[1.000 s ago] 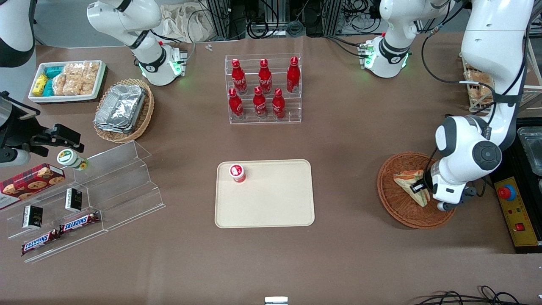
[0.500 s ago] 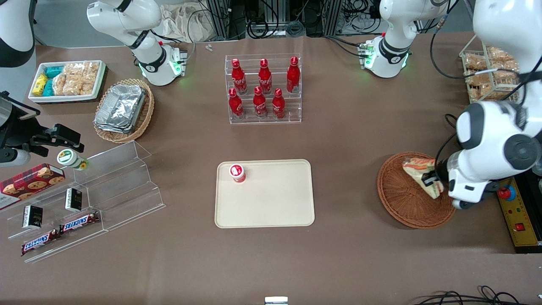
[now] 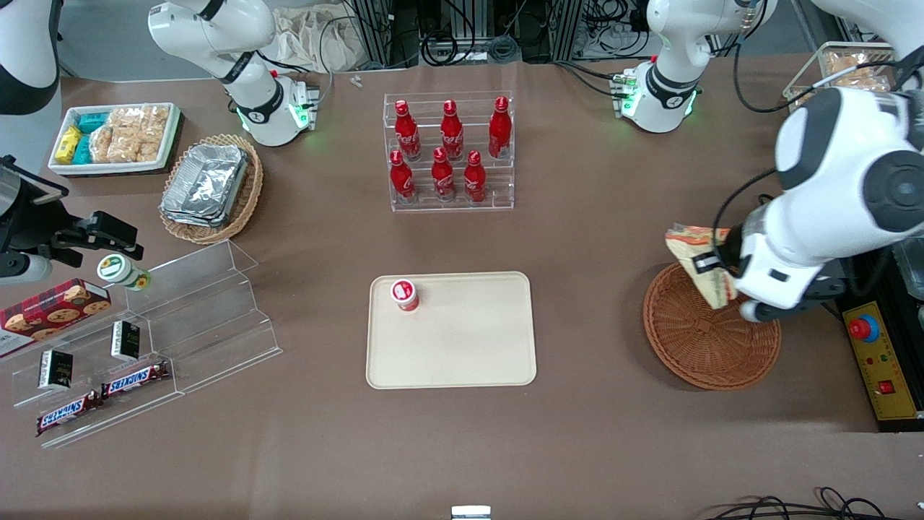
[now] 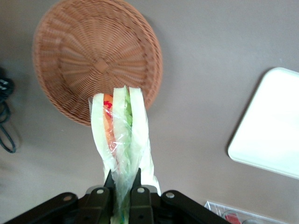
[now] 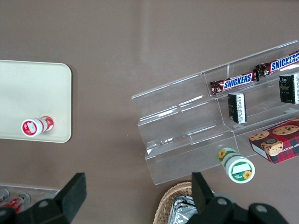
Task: Place sandwich from basket to tray
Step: 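Carry the held sandwich with the left gripper over the cream tray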
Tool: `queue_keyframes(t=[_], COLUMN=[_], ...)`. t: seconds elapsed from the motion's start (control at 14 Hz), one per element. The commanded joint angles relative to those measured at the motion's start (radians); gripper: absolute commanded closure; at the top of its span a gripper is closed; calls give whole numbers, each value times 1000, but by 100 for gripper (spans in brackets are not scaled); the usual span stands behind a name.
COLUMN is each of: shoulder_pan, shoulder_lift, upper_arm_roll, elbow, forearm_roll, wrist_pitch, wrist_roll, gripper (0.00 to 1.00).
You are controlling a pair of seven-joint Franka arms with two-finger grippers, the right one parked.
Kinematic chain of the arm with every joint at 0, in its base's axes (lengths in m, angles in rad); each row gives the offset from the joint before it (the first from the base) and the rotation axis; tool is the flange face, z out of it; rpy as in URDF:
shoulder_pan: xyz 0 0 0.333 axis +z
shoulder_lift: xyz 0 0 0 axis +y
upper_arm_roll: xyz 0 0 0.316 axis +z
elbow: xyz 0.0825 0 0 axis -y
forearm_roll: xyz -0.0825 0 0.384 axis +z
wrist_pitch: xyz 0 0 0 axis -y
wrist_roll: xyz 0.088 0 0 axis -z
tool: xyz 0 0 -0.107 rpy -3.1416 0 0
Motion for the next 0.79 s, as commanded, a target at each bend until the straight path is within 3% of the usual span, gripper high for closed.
queue_keyframes(t=[0.0, 0.21, 0.43, 0.71], shoulder_pan=[-10, -146, -206, -322], shoulder_lift=[45, 98, 135, 209], upper_arm_roll=[-62, -70, -79, -79], elbow=[20, 25, 38, 46], forearm_roll=[13, 105, 103, 165], wrist_pitch=[-7, -4, 13, 146], wrist_roll=[-6, -28, -3, 11], gripper=[100, 100, 100, 100])
